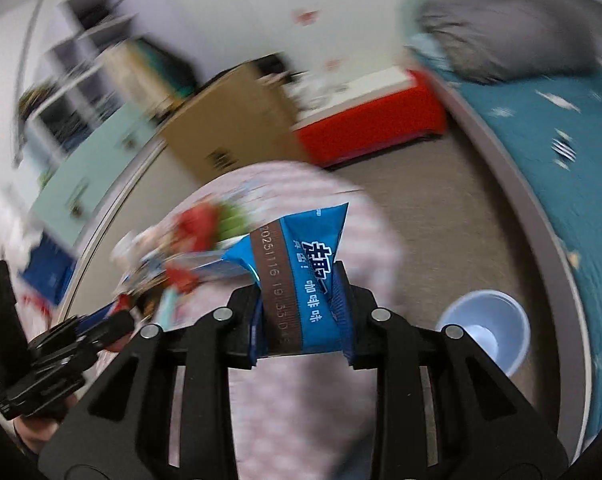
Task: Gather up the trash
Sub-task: 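Carry both wrappers to the blue wastebasket and open both tools to drop them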
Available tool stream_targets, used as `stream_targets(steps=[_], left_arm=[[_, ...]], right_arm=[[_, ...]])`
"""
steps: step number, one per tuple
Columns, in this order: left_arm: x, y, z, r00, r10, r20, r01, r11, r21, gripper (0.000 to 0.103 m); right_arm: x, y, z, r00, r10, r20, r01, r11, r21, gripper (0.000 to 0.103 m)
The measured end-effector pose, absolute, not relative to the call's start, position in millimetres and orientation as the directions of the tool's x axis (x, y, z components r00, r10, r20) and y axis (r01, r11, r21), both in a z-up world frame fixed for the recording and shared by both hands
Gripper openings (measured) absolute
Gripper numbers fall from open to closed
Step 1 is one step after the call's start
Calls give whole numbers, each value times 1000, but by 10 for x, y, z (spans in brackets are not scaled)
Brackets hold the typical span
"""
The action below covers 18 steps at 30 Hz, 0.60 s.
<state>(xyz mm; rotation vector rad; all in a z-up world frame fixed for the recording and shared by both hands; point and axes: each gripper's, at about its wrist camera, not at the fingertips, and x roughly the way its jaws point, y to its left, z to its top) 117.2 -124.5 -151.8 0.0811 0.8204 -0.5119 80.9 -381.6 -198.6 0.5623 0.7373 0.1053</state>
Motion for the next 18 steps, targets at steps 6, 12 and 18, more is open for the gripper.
stream_targets(steps=[6, 12, 18], left_arm=[[1442, -2492, -1732, 406, -493, -769, 611, 773, -173, 31], [1726, -3524, -2302, 246, -434, -867, 659, 731, -178, 32], [2000, -4224, -3073, 117, -276, -954, 658, 741, -134, 33]], right_arm=[[700, -4934, -2713, 694, 156, -703, 385, 744, 546, 29], [729, -5443, -3575, 603, 181, -777, 526, 642, 557, 29], [877, -5690, -4389, 521, 262, -812, 631, 522, 574, 32]])
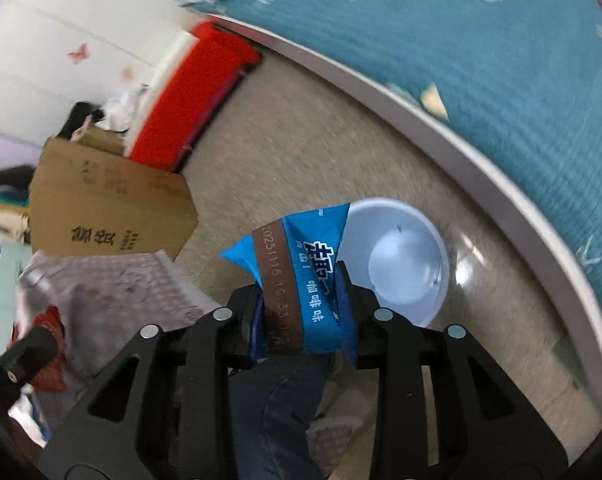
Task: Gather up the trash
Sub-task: 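Carry both wrappers to the blue wastebasket and open both tools to drop them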
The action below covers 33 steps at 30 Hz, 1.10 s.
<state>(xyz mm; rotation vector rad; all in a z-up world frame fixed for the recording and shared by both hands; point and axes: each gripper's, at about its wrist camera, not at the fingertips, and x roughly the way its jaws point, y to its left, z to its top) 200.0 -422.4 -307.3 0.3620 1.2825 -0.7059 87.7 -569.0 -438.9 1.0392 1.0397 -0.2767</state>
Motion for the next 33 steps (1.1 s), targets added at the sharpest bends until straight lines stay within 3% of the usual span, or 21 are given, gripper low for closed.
stream_targets(steps=[11, 12, 14, 18, 20, 22, 25, 33], left_arm=[[2391, -4630, -4176, -78, -47, -996, 628, 773, -85, 33], [2406, -4654, -4229, -102, -42, -994, 626, 774, -96, 36], [2406, -4696, -4291, -112, -23, -993, 630, 772, -89, 65], [2353, -4748, -4285, -63, 19, -998, 664, 747, -28, 80], [2377, -4728, -4301, -50, 36, -998, 659, 752, -6, 81], [2408, -4703, -4296, -46, 45, -998, 642, 767, 5, 83], [2444, -4661, -4244, -19, 40, -999, 624, 782, 19, 84], [2334, -4687, -3810, 87, -31, -996, 642, 766, 32, 85]], right_arm=[[1071, -5767, -5239, 446, 378, -811, 718, 390, 576, 34], [1087, -5772, -5276, 441, 380, -813, 723, 387, 573, 38], [1109, -5776, -5336, 438, 389, -811, 728, 375, 573, 48], [1083, -5796, -5423, 433, 399, -808, 744, 348, 570, 63], [1065, -5804, -5457, 433, 404, -806, 750, 334, 571, 71], [1045, -5807, -5466, 437, 401, -805, 752, 327, 572, 85], [1011, -5810, -5419, 440, 391, -809, 754, 329, 569, 96], [837, -5833, -4980, 441, 295, -848, 751, 396, 528, 97]])
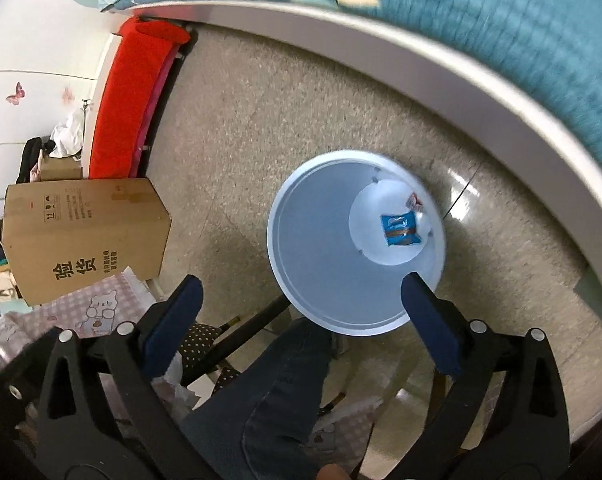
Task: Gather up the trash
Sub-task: 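Carry both wrappers to the blue wastebasket and open both tools to drop them, then move both tools back over the table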
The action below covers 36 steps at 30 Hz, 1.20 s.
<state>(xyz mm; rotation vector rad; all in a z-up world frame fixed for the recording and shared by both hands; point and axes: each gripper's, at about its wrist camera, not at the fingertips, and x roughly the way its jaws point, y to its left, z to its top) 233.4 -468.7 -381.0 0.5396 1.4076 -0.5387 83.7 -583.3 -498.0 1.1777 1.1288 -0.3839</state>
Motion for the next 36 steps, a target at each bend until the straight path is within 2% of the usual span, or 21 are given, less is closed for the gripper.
stream_targets(steps=[10, 20, 28, 36], left_arm=[[1885, -4512, -2815, 253, -227, -941, 675, 738, 3, 88], [1564, -3825, -1902, 409, -378, -830, 641, 767, -33, 89], [1390, -3102, -1386, 504, -431, -749, 606, 794, -50, 89], [1216, -2229, -996, 622, -439, -648, 548, 835, -40, 91]], right_arm=[[620, -5767, -3866, 535, 117, -837, 697, 498, 516, 97], [484, -5294, -2518, 680, -34, -733, 581, 634, 510, 97], [509, -4759, -1831, 766, -35, -642, 464, 722, 514, 97], [583, -4128, -1301, 829, 26, -559, 312, 808, 500, 97]])
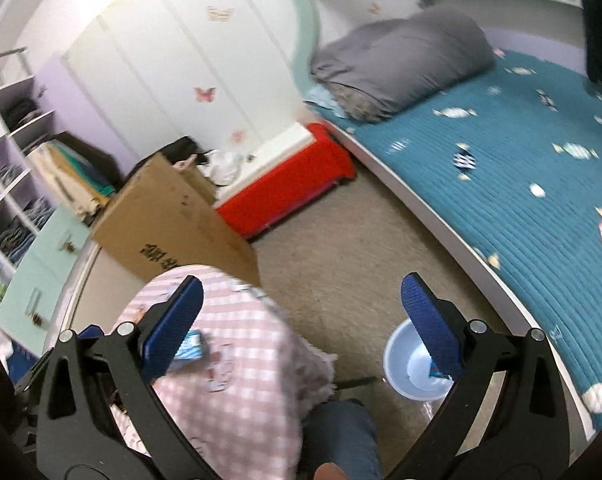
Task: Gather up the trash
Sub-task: 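Move both tools back over the table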
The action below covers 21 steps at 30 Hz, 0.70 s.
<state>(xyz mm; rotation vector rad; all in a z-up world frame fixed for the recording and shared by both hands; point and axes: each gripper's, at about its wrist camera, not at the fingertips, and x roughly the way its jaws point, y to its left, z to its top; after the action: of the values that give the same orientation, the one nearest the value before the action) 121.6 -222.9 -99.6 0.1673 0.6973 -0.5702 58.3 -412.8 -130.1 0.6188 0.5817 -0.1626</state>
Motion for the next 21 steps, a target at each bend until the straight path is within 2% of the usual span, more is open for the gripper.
stream_targets(steps=[7, 12, 21], left_arm=[[1125, -1409, -944, 675, -415, -611, 467, 880, -82, 92], [1066, -797, -1028, 735, -349, -581, 379, 923, -75, 92], [1145, 188, -1513, 762, -188, -620, 238, 971, -1, 92]], right_arm=[[740, -3424, -1025, 840, 125, -528, 153, 879, 452, 97], [869, -2917, -1002, 816, 180, -549, 60, 919, 391, 97], [1106, -2212, -1274, 735, 272, -621, -45, 933, 356, 97]])
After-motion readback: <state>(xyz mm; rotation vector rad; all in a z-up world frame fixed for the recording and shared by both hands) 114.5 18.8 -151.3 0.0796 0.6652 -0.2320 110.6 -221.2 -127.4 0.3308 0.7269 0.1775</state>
